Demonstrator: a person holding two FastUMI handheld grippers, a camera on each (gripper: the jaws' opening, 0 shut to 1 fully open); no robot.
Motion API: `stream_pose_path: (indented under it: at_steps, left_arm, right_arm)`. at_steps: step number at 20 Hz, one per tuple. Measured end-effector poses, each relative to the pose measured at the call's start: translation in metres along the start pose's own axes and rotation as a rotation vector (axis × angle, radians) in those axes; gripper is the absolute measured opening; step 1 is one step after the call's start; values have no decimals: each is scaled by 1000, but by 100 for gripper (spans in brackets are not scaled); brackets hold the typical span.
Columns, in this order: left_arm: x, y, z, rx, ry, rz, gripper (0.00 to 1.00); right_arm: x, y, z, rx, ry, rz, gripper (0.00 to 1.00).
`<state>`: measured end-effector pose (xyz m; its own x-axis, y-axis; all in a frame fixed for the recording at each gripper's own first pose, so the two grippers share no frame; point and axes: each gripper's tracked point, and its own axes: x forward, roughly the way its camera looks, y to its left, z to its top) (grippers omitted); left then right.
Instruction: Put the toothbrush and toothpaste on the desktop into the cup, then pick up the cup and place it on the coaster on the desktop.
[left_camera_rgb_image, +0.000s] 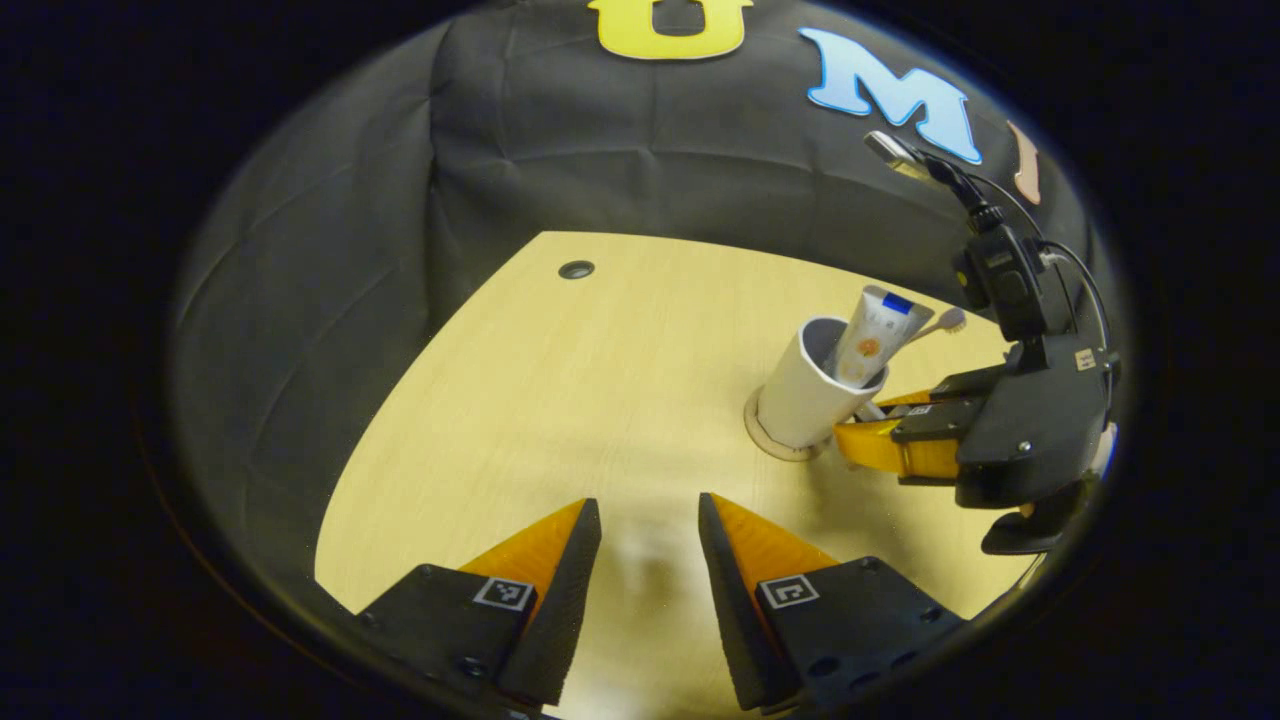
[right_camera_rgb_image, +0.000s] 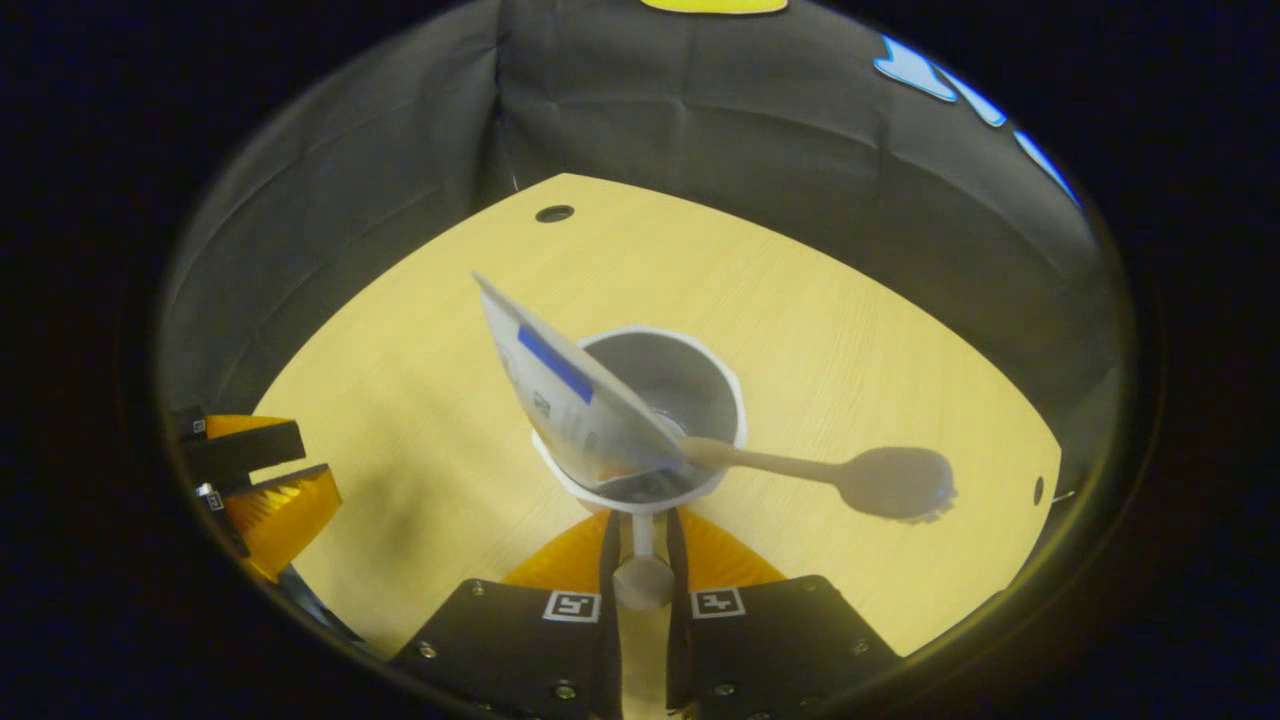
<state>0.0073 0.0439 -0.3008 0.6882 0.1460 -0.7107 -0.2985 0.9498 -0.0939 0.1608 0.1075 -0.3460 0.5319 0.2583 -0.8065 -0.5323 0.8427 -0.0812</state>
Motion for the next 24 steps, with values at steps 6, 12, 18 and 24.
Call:
stream_pose_path:
  at_steps: [6,12,18,24]
  left_arm:
    - [14,-7,0,17,-15,-8,67]
    - [35,0,18,49,-67,-24,67]
    - [66,2,31,107,-138,-55,67]
    - [74,-5,59,161,-281,-107,67]
  right_arm:
    - [-7,-5,5,76,-36,17,25]
    - [-41,-8,14,124,-126,11,25]
    - [-95,-29,27,176,-247,-56,24]
    - [-172,-67,41,267,-404,-144,24]
